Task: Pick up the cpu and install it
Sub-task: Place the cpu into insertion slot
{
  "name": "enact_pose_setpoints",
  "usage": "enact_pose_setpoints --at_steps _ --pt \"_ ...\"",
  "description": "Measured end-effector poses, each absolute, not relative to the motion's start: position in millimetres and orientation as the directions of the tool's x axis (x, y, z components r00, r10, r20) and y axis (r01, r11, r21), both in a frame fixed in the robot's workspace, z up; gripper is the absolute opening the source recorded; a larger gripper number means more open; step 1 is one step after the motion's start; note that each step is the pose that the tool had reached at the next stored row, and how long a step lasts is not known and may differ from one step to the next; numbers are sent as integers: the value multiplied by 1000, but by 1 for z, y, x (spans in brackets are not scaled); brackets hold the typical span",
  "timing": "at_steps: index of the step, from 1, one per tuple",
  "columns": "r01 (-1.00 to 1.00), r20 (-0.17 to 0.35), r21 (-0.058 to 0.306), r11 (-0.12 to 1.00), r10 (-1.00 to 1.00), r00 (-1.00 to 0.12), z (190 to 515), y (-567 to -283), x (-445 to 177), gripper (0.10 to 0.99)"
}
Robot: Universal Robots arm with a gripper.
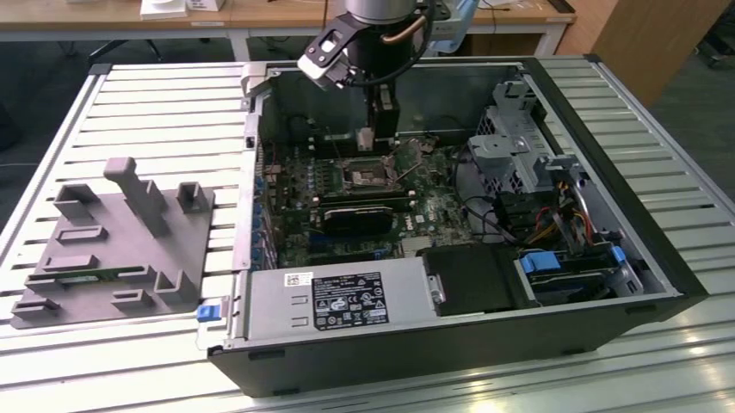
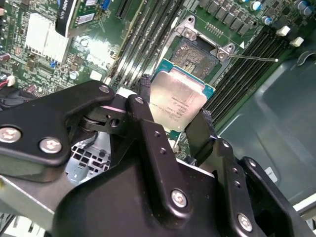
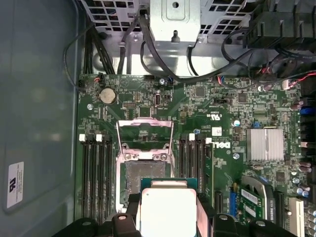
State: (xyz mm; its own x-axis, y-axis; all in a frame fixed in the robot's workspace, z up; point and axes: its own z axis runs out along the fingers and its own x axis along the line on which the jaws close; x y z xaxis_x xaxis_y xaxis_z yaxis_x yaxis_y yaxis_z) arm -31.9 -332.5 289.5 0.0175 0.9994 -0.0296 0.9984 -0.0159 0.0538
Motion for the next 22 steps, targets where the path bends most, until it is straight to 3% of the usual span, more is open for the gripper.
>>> enact_pose_setpoints --at_steps 22 --pt "998 -29 53 24 999 -22 255 -325 -32 533"
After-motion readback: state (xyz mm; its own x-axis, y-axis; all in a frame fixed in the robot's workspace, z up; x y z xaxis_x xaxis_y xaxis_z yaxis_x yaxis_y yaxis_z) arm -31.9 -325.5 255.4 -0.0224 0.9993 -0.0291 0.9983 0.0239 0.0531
